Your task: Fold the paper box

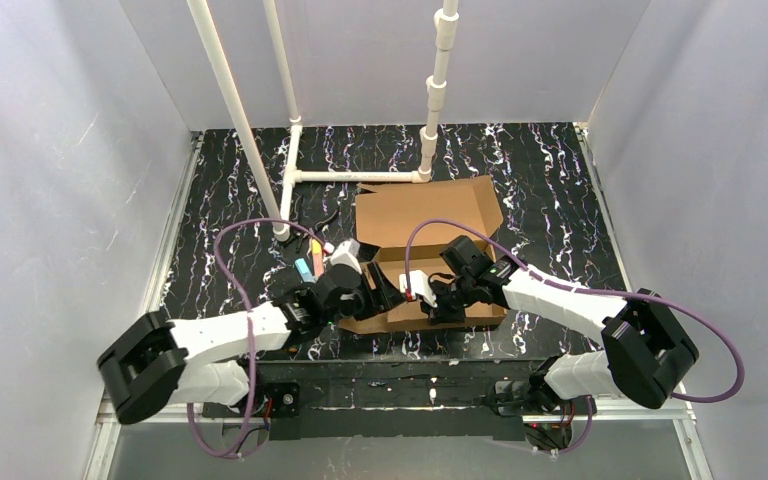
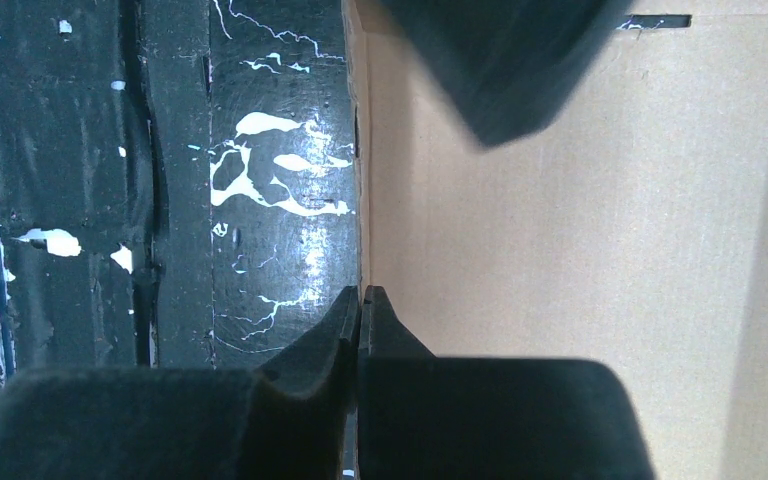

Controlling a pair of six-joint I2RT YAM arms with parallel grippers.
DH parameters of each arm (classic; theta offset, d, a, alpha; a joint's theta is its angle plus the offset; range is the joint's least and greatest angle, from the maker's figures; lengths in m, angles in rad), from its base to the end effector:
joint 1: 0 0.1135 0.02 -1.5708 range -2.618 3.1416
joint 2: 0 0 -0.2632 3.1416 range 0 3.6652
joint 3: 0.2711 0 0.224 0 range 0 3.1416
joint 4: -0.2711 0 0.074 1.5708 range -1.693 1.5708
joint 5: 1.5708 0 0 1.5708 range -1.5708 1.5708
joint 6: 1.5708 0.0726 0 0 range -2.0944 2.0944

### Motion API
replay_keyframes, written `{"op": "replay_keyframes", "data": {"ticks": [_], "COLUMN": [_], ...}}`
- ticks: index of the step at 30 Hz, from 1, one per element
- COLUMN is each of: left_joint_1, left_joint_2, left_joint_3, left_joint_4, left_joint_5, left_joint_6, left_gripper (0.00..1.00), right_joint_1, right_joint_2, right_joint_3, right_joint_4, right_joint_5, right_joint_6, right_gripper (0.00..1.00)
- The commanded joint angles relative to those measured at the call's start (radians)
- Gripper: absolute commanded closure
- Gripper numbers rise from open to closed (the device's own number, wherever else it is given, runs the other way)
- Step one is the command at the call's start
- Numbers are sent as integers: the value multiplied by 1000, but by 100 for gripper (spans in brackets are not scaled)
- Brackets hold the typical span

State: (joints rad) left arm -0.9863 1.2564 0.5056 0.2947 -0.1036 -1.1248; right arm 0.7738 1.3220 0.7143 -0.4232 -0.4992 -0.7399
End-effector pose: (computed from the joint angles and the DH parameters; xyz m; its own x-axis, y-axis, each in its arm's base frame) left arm 0.1545 -0.2199 0.1960 -0.8070 -0.4065 -0.4284 0.1165 0.6015 -0.7903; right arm 0.1455 0.1908 0.1765 0.0792 -0.7502 -0.6565 -0.9968 -0.0674 -0.0433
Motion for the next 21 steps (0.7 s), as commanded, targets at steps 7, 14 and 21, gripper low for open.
{"op": "replay_keyframes", "data": {"ticks": [7,14,21], "left_joint_1": [190,347,365], "left_joint_2": [-191,-51,160], "left_joint_3": [198,255,320], "left_joint_4": [-432,-399,-248], "left_joint_5": [-29,46,185], "left_joint_6": [308,414,415], "left_gripper": [37,39,54], "right_joint_1": [1,1,1], "right_joint_2": [18,25,33], "right_joint_3": [4,3,4], "right_joint_4": [16,16,12], "right_joint_5": [21,25,24], "right_joint_6": [-18,-18,-20], "right_gripper": [99,99,99]}}
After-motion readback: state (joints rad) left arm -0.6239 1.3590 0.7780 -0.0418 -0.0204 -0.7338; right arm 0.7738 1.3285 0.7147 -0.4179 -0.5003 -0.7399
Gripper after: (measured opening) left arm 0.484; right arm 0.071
